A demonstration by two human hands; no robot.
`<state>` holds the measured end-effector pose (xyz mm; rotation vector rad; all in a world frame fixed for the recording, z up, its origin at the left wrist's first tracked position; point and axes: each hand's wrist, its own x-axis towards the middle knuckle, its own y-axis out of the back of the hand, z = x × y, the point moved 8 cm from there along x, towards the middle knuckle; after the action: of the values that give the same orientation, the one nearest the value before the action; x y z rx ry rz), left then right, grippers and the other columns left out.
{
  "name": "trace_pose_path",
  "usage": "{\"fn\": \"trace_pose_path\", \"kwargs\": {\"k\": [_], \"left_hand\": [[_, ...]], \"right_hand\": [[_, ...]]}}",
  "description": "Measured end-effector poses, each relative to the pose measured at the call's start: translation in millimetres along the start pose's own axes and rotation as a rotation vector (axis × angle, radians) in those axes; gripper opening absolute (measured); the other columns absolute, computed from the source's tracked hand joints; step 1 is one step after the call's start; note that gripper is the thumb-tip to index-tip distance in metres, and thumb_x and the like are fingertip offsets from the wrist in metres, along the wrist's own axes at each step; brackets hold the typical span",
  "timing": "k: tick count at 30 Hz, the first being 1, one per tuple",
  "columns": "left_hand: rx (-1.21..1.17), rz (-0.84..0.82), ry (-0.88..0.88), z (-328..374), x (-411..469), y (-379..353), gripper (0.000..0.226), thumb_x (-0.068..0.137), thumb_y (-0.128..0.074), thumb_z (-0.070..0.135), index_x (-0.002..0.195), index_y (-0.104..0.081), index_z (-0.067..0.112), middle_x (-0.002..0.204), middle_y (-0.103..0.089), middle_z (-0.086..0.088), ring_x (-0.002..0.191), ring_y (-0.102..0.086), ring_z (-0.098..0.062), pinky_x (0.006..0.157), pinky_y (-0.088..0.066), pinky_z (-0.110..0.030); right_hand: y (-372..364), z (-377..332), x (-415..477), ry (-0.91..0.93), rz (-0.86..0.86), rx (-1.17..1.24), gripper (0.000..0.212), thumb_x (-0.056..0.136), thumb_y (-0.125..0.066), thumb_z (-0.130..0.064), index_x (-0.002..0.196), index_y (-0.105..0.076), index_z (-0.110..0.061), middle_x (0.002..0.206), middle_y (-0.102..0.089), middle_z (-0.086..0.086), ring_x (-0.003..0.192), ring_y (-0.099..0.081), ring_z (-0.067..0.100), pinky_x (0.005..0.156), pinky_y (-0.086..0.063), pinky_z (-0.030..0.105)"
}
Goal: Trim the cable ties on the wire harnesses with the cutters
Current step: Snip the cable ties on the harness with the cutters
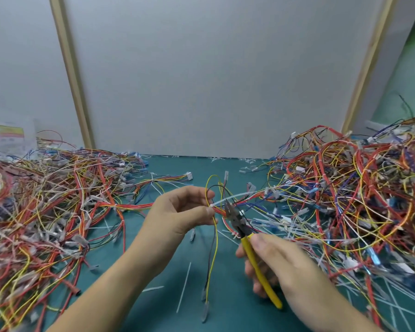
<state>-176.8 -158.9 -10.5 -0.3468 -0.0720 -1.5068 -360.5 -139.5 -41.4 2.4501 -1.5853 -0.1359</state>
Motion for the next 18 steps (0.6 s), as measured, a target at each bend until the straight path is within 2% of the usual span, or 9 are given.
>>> {"fn": "trace_pose_path", "kwargs": {"k": [3,5,13,18], "left_hand": [[0.026,-0.009,-0.017,3.4,-1.8,-2.4,0.024,0.075,-0.077,-0.006,0.095,-0.075,0.007,0.09,-0.069,-0.015,0.08,-0.068,-0.023,0.071,-0.056,-0.025],[0.037,-0.009,-0.024,5.5,-3.0,-4.1,0.022,0.08,-0.071,-0.009,0.097,-0.073,0.005,0.092,-0.069,-0.014,0.079,-0.067,-0.02,0.069,-0.056,-0.024],[0.048,-0.028,-0.009,7.2,-6.7,-8.9,0.021,0.082,-0.07,-0.007,0.094,-0.073,0.01,0.076,-0.072,-0.011,0.07,-0.07,-0.016,0.067,-0.056,-0.022],[0.043,-0.041,-0.007,8.6,-7.8,-9.7,0.022,0.083,-0.069,-0.007,0.092,-0.074,0.013,0.073,-0.071,-0.011,0.067,-0.069,-0.017,0.067,-0.056,-0.021]], "right_hand": [[-0.1,-1.3,-1.5,0.03,0.01,-0.107,0.045,0.08,-0.045,-0.068,0.088,-0.07,-0.031,0.074,-0.066,-0.001,0.058,-0.061,0.015,0.059,-0.05,0.031],[1.1,-2.2,-1.6,0.056,0.027,-0.186,0.053,0.075,-0.041,-0.074,0.092,-0.068,-0.033,0.075,-0.066,-0.001,0.058,-0.062,0.013,0.06,-0.05,0.031],[4.1,-4.2,-3.7,0.083,0.074,-0.277,0.057,0.076,-0.035,-0.077,0.098,-0.067,-0.034,0.077,-0.066,0.0,0.06,-0.063,0.015,0.065,-0.052,0.041],[4.6,-5.6,-4.4,0.077,0.089,-0.299,0.058,0.076,-0.035,-0.078,0.098,-0.067,-0.035,0.076,-0.066,0.002,0.06,-0.063,0.015,0.067,-0.053,0.046]]}}
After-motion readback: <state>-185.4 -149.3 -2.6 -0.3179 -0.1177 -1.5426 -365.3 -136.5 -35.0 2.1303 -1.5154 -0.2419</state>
